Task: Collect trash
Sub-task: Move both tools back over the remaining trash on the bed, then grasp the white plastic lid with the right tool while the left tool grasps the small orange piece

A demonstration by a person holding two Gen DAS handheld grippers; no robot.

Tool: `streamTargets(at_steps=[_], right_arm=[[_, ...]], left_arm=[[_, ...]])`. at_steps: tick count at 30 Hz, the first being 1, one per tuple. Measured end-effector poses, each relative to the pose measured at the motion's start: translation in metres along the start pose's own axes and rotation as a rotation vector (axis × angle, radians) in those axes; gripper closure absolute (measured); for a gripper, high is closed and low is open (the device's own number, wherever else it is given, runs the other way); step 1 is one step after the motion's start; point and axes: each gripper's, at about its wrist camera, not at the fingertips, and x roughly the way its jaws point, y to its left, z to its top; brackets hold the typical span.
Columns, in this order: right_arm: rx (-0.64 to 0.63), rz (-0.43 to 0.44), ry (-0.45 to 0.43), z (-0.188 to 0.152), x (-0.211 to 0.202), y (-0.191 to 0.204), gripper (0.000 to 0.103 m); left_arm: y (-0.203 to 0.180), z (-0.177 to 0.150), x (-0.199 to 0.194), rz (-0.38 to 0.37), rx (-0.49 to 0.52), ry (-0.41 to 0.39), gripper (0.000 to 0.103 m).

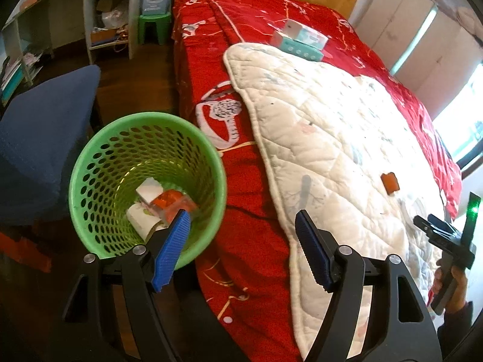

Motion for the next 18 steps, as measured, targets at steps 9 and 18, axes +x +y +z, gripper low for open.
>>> streamTargets(at_steps=[9,18], right_arm=[[-0.021,-0.024,0.019,0.005,0.018,0.004,0.01],[-0.01,-0.018,0.015,0.004,0.019,0.0,0.013]], left_arm=[[-0.022,0.006,0.008,-0.015,0.04,0.013,0.031],[-0.055,0.012,0.021,-0.047,0.1,0.03,0.031]])
